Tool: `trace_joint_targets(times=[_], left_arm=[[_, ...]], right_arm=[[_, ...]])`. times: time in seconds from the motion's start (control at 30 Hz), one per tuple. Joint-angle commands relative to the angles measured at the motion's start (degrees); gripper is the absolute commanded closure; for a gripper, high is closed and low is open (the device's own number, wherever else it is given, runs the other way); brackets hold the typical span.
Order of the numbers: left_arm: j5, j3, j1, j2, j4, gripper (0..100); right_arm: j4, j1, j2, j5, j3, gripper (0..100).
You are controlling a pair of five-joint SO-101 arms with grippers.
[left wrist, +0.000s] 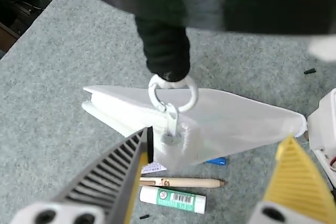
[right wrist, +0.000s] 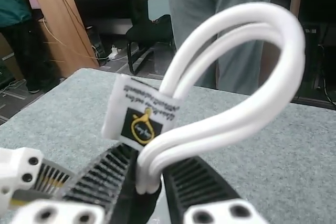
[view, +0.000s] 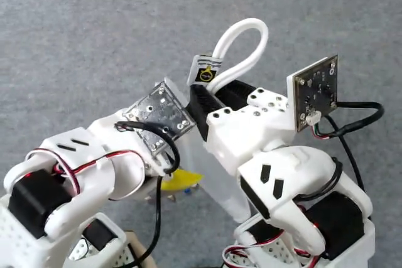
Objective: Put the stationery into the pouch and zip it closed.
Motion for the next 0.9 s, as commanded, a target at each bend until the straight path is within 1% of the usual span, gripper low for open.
trace_joint_targets(times=[0.0,0.27,0.43,0.7,0.77,0.87], left_arm=[[2.46,0.04,0.57,0.18,-1.41,63],[2.90,0.04,0.48,0.18,-1.05,63],[5.19,0.04,0.57,0.18,-1.05,63],[5.36,0.04,0.57,0.18,-1.05,63],[6.33,0.04,0.57,0.18,-1.23,67],[7.30,-0.13,0.57,0.18,-1.49,79]], right_arm=[[0.09,0.26,-0.57,0.00,-0.92,98.6],[0.09,0.26,-0.57,0.00,-0.92,98.6],[0.09,0.26,-0.57,0.00,-0.84,98.6],[0.09,0.26,-0.57,0.00,-0.84,98.6],[0.09,0.26,-0.57,0.00,-0.84,98.6],[0.18,0.26,-0.57,-0.09,-0.75,98.6]])
